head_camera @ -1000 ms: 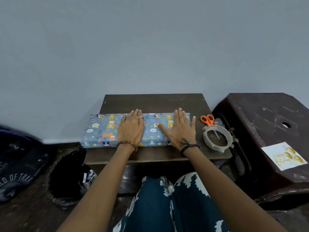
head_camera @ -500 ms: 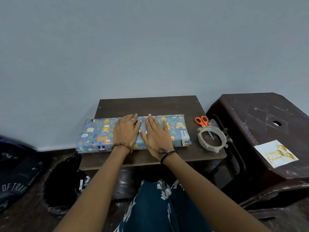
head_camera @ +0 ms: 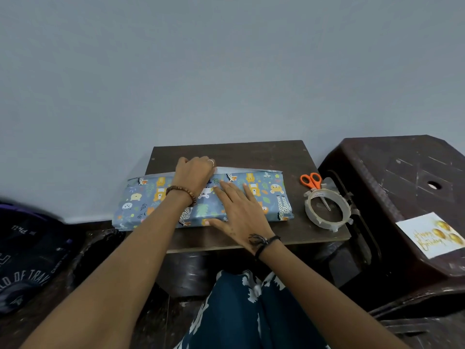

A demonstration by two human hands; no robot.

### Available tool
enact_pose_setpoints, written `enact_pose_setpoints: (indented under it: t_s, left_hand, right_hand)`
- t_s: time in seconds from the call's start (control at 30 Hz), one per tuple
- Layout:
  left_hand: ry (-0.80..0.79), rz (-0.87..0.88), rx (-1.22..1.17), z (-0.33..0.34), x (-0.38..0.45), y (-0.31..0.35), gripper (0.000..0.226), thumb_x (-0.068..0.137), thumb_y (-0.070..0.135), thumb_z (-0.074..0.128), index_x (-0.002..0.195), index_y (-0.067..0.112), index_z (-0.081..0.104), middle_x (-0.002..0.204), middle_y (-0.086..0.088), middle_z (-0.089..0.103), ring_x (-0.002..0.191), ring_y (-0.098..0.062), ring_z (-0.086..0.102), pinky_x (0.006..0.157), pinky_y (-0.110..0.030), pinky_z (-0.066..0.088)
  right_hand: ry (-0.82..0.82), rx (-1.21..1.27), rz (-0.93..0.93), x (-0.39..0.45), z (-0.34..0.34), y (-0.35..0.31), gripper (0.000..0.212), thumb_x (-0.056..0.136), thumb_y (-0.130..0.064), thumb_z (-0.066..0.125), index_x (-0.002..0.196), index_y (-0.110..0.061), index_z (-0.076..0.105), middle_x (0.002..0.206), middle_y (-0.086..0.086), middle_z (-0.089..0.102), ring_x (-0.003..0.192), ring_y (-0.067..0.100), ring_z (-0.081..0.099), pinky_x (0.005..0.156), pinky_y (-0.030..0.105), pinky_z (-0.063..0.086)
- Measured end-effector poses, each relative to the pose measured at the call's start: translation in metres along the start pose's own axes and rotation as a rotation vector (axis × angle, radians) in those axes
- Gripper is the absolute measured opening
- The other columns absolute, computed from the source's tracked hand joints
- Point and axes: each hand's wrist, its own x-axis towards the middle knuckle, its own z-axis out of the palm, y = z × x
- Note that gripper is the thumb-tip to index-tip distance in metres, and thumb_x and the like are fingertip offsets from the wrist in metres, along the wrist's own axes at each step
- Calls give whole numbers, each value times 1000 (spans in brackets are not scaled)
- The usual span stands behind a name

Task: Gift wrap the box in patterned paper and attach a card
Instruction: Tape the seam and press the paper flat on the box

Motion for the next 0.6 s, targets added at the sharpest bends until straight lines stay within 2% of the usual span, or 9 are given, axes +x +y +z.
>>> enact_pose_setpoints:
  t_s: [0.13,0.23,0.3,0.37,0.43,0.5,0.53,0.6]
  left_hand:
    - [37,-21,-19,7,-14,10,26,100,23,34,102,9,57,102,-8,57,92,-29,59,73,-35,40]
    - [35,-7,-109,10,-22,7,26,99,16,39,111,4,59,103,-13,57,92,-33,58,76,-40,44]
    - [10,21,-201,14,-31,6,32,99,12,39,125,3,54,116,-17,56,106,-35,55,91,-43,42]
    - [-23,6,-254,17,-43,6,40,100,16,32,138,7,40,139,-12,45,131,-27,39,111,-39,24]
    - [-10,-15,-293,19,-51,5,42,101,19,29,142,11,35,147,-5,37,139,-20,28,116,-35,13]
    - [7,-29,-326,20,-53,4,42,101,20,29,141,13,35,147,-3,37,139,-18,26,116,-33,11]
    - [4,-33,-330,20,-52,5,42,101,20,30,141,14,36,147,-3,37,139,-18,27,116,-32,11]
    - [3,-40,-326,22,-51,6,42,100,19,30,141,14,36,147,-4,38,139,-18,27,115,-32,11]
  right_hand:
    - [-9,52,-3,2,-2,3,78,85,-64,38,141,-10,35,148,10,34,140,23,26,116,44,8]
    - [-5,84,-10,1,-6,2,79,83,-65,38,141,-10,35,148,9,33,140,23,26,116,43,6]
    - [-18,98,3,0,-7,2,77,85,-62,44,142,-11,32,150,8,30,141,21,23,116,42,4]
    - [-22,105,18,1,-8,1,76,86,-58,49,143,-11,30,151,7,28,141,19,20,117,40,2]
    - [-76,154,26,3,-13,1,78,84,-55,55,143,-11,29,151,6,27,141,18,20,116,38,1]
    - [-176,309,61,3,-24,1,77,84,-49,60,143,-10,30,151,6,28,140,17,21,117,38,5]
    - [-199,418,106,1,-32,2,74,84,-46,62,141,-11,33,149,6,32,138,18,26,116,36,13]
    - [-123,514,214,-7,-49,9,61,86,-38,62,137,-13,40,142,4,41,129,18,38,106,31,29]
